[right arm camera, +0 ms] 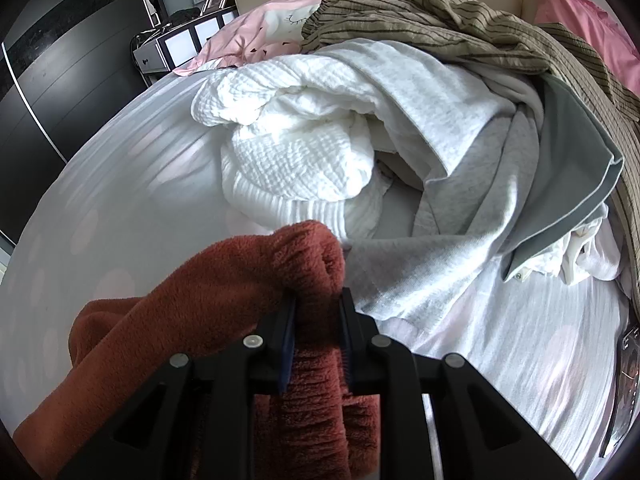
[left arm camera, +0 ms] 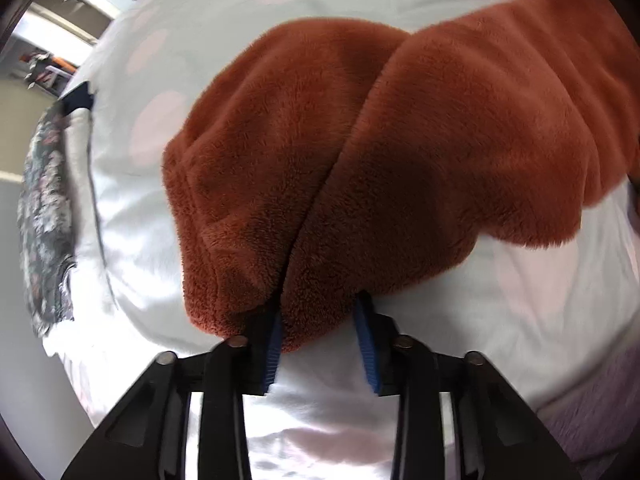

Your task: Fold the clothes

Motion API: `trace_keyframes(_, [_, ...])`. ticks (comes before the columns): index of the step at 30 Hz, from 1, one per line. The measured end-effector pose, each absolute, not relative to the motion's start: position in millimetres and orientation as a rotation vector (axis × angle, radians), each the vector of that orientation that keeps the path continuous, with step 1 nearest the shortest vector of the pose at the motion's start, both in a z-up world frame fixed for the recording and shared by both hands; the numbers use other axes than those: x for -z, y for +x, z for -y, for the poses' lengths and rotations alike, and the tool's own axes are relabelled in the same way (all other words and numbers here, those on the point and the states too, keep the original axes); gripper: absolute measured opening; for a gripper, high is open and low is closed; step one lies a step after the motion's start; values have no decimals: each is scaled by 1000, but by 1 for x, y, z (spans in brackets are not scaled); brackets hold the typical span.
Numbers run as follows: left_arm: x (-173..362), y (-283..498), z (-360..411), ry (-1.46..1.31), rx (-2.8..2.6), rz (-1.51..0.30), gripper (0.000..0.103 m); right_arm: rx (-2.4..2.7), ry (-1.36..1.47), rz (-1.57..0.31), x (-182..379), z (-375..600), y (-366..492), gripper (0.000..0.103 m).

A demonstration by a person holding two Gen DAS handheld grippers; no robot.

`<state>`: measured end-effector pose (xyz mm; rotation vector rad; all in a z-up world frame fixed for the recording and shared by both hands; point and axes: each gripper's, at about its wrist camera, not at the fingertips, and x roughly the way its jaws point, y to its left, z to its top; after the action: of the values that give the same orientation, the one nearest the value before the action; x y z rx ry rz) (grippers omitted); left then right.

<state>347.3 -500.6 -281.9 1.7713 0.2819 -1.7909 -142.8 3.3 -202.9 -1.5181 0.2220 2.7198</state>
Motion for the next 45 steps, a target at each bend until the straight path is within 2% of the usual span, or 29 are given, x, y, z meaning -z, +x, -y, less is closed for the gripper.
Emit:
trace_keyframes(1, [279, 346, 499, 1749, 1775, -261, 15, -2720, -1517, -218, 203, -3, -143, 19])
trace_keyframes(2, [274, 346, 498, 1721, 1758, -248, 12, -2723, -1516, -214, 203, -3, -142, 19])
trace_keyframes(7, [230, 364, 514, 1490, 1633, -301, 10, -2768, -1475, -270, 191, -11, -136, 18])
trace_keyframes(12, [156, 388, 519, 1264, 1588, -351, 9, -2893, -1363, -306, 148, -25, -124, 18])
trace_keyframes(19, [53, 404, 475, 1029, 1596, -278, 7, -3142, -1137, -341, 34, -42, -106, 17])
trace_keyframes(24, [-12, 420, 458, 895, 1598, -244, 7, -3330, -846, -265, -71, -64, -91, 17])
trace_keyframes(30, [-73, 434, 425, 787, 1665, -201, 7, -3449, -589, -115, -166, -112, -62, 17])
trace_keyframes(33, [-84, 437, 418, 794, 1693, -210, 7, -3471, -506, -88, -192, -135, -45, 17])
trace_keyframes(37, [-72, 425, 420, 859, 1680, -193, 7, -3461, -516, -39, -192, -143, -46, 17])
trace_keyframes(45, [23, 378, 461, 1092, 1581, -225, 8, -3309, -964, 151, -87, -83, -121, 17])
